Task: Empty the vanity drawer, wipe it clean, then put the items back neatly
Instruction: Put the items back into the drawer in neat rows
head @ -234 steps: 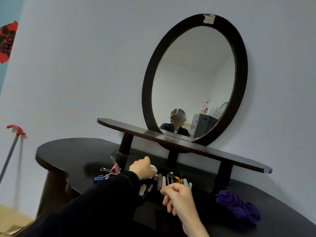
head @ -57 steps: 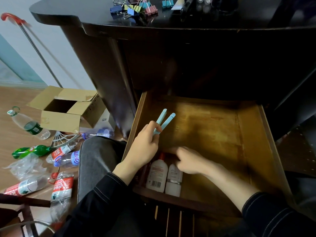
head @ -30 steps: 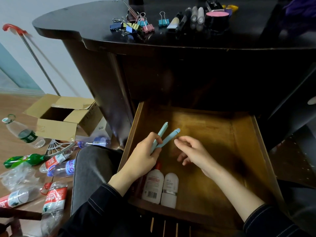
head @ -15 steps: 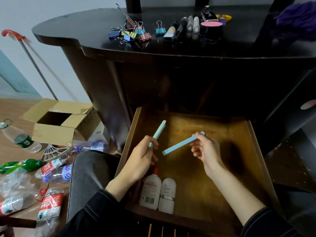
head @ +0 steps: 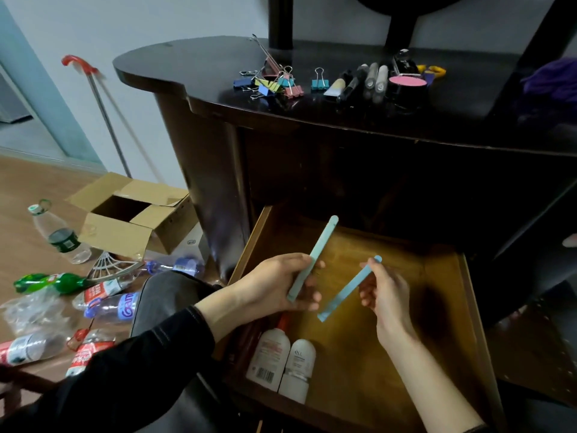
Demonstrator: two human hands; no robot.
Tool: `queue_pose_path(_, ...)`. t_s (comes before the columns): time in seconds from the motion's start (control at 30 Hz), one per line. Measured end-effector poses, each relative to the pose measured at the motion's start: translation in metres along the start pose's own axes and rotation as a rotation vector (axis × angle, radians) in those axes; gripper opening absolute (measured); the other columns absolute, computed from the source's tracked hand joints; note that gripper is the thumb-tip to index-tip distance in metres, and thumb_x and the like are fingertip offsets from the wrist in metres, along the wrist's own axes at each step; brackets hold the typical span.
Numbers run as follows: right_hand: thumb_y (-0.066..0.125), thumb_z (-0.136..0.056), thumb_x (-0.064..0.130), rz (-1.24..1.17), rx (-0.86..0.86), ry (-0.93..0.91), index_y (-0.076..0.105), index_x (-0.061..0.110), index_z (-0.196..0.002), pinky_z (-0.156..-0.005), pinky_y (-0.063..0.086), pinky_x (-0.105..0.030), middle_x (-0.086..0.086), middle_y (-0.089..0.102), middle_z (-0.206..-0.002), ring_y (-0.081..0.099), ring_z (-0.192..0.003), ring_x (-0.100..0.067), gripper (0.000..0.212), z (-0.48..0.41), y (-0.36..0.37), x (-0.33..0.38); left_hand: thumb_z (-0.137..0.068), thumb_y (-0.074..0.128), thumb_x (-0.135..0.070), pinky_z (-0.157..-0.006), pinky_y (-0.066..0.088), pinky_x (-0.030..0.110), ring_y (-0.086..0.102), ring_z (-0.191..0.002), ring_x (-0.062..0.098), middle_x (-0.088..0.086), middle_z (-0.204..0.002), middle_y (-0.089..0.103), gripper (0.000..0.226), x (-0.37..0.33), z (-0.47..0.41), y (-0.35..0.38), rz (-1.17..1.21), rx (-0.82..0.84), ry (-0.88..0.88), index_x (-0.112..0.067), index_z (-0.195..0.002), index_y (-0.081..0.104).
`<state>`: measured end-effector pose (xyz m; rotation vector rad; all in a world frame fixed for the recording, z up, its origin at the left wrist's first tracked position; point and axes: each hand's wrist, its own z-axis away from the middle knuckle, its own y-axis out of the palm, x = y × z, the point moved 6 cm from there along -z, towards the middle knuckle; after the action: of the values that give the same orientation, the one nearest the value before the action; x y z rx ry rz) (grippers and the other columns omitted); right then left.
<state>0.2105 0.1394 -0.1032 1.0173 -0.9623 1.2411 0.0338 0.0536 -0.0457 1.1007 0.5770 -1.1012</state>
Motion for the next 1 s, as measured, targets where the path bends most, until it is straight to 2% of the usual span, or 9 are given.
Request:
queue_pose_path(0.13, 0.058, -0.101, 0.034, 0.242, 0.028, -0.11, 0.071, 0.017, -0.096, -0.047, 0.044, -0.016, -0.002, 0.063, -0.078, 0.055, -0.063, -0.012, 0.022, -0.003, -0.018, 0.011, -0.104, 0.043, -0.022, -0.068, 0.054, 0.036, 0.062, -0.073, 0.024, 0.007, -0.078, 0.056, 0.022, 0.013, -0.038, 0.007, -0.104, -0.036, -0.056, -0.005, -0.11, 0.058)
queue_pose_path(0.23, 0.055, -0.103, 0.034, 0.461, 0.116, -0.095, 0.067, 0.015, -0.106, -0.05, 0.045, -0.016, -0.005, 0.063, -0.084, 0.058, -0.065, -0.013, 0.023, -0.007, -0.036, 0.01, -0.102, 0.049, -0.019, -0.075, 0.054, 0.041, 0.066, -0.081, 0.027, 0.011, -0.086, 0.065, 0.023, 0.031, -0.064, 0.006, -0.175, -0.111, -0.078, -0.003, -0.108, 0.064)
queue_pose_path(0.3, 0.053, -0.104, 0.033, 0.62, 0.172, -0.099, 0.067, 0.017, -0.103, -0.05, 0.046, -0.015, -0.004, 0.062, -0.079, 0.059, -0.06, -0.008, 0.022, -0.005, -0.05, 0.013, -0.101, 0.053, -0.018, -0.083, 0.054, 0.043, 0.068, -0.086, 0.029, 0.014, -0.092, 0.069, 0.022, 0.043, -0.077, 0.004, -0.253, -0.146, -0.052, -0.002, -0.106, 0.068)
queue_pose_path(0.47, 0.053, -0.104, 0.033, 1.079, 0.309, -0.055, 0.063, 0.019, -0.099, -0.055, 0.048, -0.026, -0.003, 0.067, -0.085, 0.067, -0.069, -0.014, 0.018, -0.004, -0.082, 0.022, -0.096, 0.064, -0.019, -0.061, 0.053, 0.029, 0.068, -0.069, 0.017, 0.013, -0.086, 0.072, 0.011, 0.077, -0.086, 0.025, -0.567, 0.018, -0.02, -0.01, -0.096, 0.069)
queue_pose_path(0.57, 0.052, -0.105, 0.03, 1.251, 0.372, 0.022, 0.061, 0.016, -0.102, -0.054, 0.053, -0.027, -0.005, 0.067, -0.088, 0.069, -0.072, -0.018, 0.017, -0.002, -0.082, 0.02, -0.096, 0.06, -0.007, -0.062, 0.059, 0.035, 0.075, -0.074, 0.022, 0.015, -0.099, 0.068, 0.008, 0.087, -0.085, 0.035, -0.626, 0.041, 0.028, -0.013, -0.1, 0.06)
queue_pose_path(0.67, 0.052, -0.105, 0.027, 1.489, 0.373, -0.017, 0.058, 0.017, -0.103, -0.07, 0.062, -0.037, -0.004, 0.066, -0.09, 0.069, -0.079, -0.022, 0.012, -0.005, -0.072, 0.019, -0.094, 0.06, -0.001, -0.058, 0.058, 0.032, 0.075, -0.074, 0.022, 0.013, -0.102, 0.065, 0.02, 0.09, -0.084, 0.036, -0.662, 0.04, 0.037, -0.011, -0.11, 0.055)
queue_pose_path(0.73, 0.051, -0.105, 0.022, 1.648, 0.393, -0.036, 0.056, 0.021, -0.112, -0.077, 0.06, -0.041, -0.003, 0.064, -0.1, 0.067, -0.086, -0.023, 0.009, -0.007, -0.066, 0.016, -0.093, 0.06, 0.001, -0.061, 0.059, 0.036, 0.075, -0.074, 0.024, 0.015, -0.1, 0.066, 0.024, 0.089, -0.084, 0.034, -0.652, 0.036, 0.031, -0.007, -0.115, 0.054)
queue_pose_path(0.9, 0.052, -0.101, 0.012, 1.949, 0.633, 0.028, 0.058, 0.019, -0.117, -0.076, 0.053, -0.037, -0.004, 0.062, -0.112, 0.062, -0.095, -0.025, 0.018, -0.003, -0.062, 0.0, -0.093, 0.058, 0.001, -0.069, 0.059, 0.051, 0.074, -0.072, 0.023, 0.016, -0.102, 0.064, 0.024, 0.088, -0.082, 0.033, -0.675, 0.037, 0.028, -0.012, -0.112, 0.053)
queue_pose_path(1.0, 0.054, -0.1, 0.012, 2.045, 0.634, -0.005, 0.06, 0.016, -0.114, -0.081, 0.056, -0.04, -0.007, 0.063, -0.11, 0.063, -0.096, -0.028, 0.016, -0.005, -0.067, 0.0, -0.093, 0.058, 0.0, -0.069, 0.059, 0.049, 0.073, -0.069, 0.019, 0.012, -0.099, 0.064, 0.025, 0.09, -0.083, 0.034, -0.695, 0.041, 0.024, -0.016, -0.112, 0.052)
